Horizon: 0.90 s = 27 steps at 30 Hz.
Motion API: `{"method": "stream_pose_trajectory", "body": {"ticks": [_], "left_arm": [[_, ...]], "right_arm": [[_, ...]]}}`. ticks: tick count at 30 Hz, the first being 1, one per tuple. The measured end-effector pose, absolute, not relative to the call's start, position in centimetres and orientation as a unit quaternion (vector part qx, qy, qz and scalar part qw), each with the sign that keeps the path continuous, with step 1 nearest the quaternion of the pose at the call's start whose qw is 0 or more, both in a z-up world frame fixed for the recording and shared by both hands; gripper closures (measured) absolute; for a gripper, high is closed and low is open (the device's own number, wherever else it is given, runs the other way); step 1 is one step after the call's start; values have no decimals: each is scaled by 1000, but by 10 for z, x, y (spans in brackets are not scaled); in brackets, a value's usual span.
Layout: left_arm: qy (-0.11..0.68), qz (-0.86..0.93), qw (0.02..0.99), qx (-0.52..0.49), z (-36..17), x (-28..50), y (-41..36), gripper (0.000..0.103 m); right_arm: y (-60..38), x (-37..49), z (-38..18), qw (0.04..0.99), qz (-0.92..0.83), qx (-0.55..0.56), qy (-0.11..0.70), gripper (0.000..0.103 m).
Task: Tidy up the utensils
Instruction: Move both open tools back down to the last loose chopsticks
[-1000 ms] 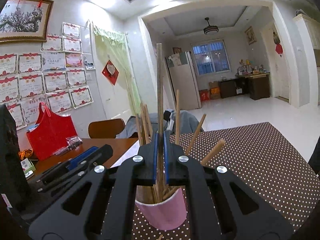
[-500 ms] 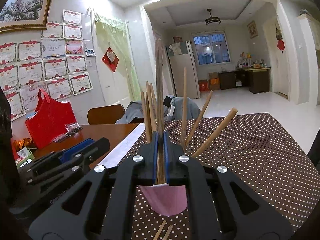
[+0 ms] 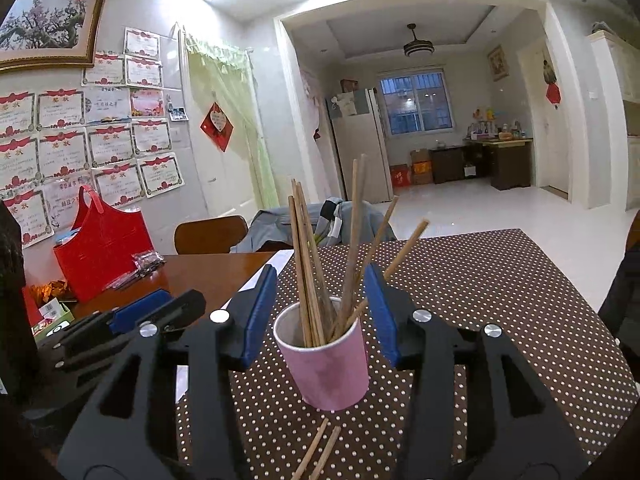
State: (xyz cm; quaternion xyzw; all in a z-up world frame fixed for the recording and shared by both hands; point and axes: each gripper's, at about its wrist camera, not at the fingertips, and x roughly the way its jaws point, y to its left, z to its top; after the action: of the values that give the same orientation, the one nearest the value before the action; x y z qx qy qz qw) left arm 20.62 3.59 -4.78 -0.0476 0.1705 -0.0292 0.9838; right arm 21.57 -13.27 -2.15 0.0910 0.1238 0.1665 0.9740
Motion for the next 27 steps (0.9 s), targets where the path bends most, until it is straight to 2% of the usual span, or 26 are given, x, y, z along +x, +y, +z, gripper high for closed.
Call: {"method": "stream_pose_trajectory", "body": {"ticks": [4, 16, 27], "left_arm": [[172, -35, 984, -38, -46, 193, 30, 54], [201, -50, 978, -9, -56, 167, 15, 54], [319, -66, 945, 12, -100, 172, 10, 54]], "right_arm": [[-140, 205, -23, 974, 161, 94, 128, 57], [-152, 180, -40, 969, 155, 100, 167, 55], [-159, 176, -76, 951, 143, 103, 255, 50]]}}
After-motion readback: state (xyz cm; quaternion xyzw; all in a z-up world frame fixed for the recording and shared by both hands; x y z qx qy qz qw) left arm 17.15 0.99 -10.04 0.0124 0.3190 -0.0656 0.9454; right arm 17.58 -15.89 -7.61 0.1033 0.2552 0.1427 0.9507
